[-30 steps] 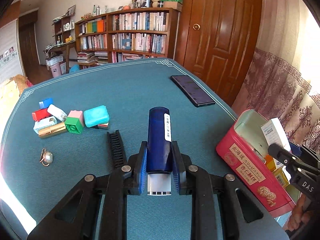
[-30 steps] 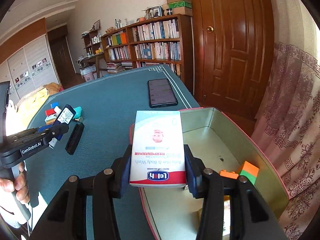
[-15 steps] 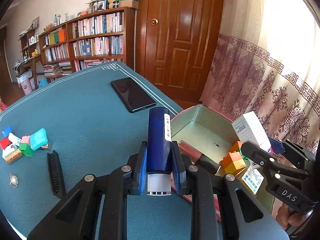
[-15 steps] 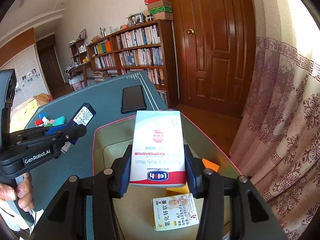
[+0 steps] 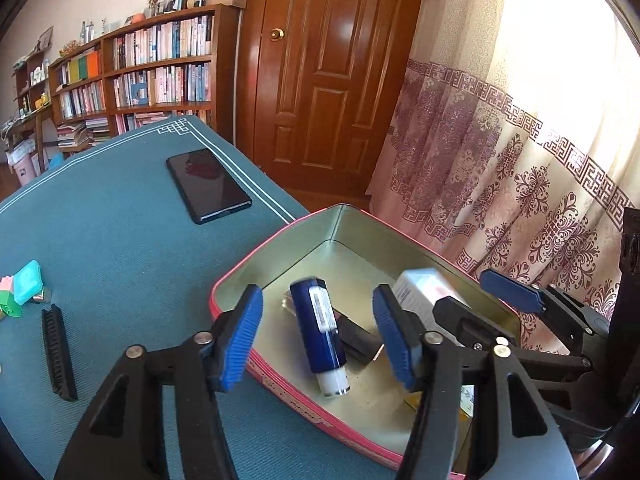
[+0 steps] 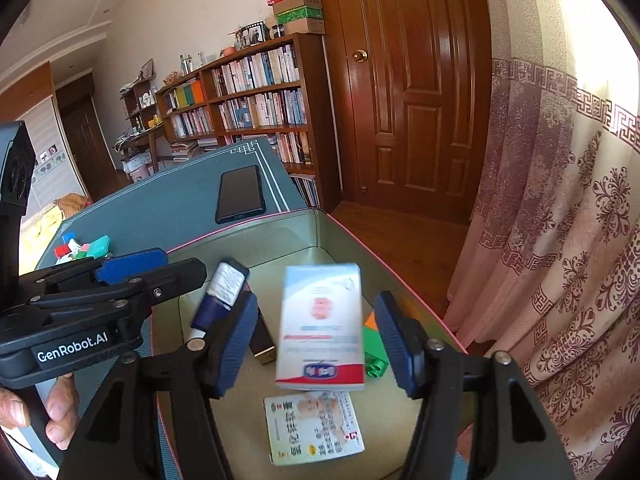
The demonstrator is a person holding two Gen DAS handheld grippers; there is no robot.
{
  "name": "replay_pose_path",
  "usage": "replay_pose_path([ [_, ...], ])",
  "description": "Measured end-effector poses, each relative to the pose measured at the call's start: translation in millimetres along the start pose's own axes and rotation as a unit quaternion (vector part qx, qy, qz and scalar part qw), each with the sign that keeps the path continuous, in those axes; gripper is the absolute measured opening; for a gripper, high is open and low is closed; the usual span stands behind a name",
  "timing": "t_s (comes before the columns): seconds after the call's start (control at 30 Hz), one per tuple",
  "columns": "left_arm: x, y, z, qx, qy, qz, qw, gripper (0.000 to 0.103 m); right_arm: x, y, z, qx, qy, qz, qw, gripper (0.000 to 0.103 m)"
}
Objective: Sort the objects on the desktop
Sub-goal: 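Drop the white box and navy tube into the red tin by opening both tools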
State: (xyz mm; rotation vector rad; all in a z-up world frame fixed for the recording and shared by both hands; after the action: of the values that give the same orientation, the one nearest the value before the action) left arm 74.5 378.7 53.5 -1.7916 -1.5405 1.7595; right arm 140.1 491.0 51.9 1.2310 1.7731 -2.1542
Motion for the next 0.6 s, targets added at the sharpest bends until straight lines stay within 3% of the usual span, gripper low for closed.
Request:
replay_pose_path([
  [0.03, -2, -1, 2, -0.001, -0.002, -0.007, 1.0, 0.068, -1, -1, -1, 0.001, 0.001, -0.004, 1.0, 0.076],
  [0.6, -40, 12, 71, -0.061, -0.069, -0.026, 0.9954, 0.068, -7, -2, 20, 0.009, -0.02, 0.0, 1.0, 0.086],
])
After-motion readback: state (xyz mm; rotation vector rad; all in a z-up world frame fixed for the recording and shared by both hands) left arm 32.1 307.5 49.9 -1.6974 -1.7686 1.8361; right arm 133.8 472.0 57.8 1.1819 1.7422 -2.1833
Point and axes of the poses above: each gripper's, at about its wrist camera, not at the fingertips, and x roughly the way its jaws point, z to its left, y to its underside, the point moved 6 cm from there along x, roughly the way its jaws point, and after that the axes turned 12 degrees about y, right-handed, at the moved point
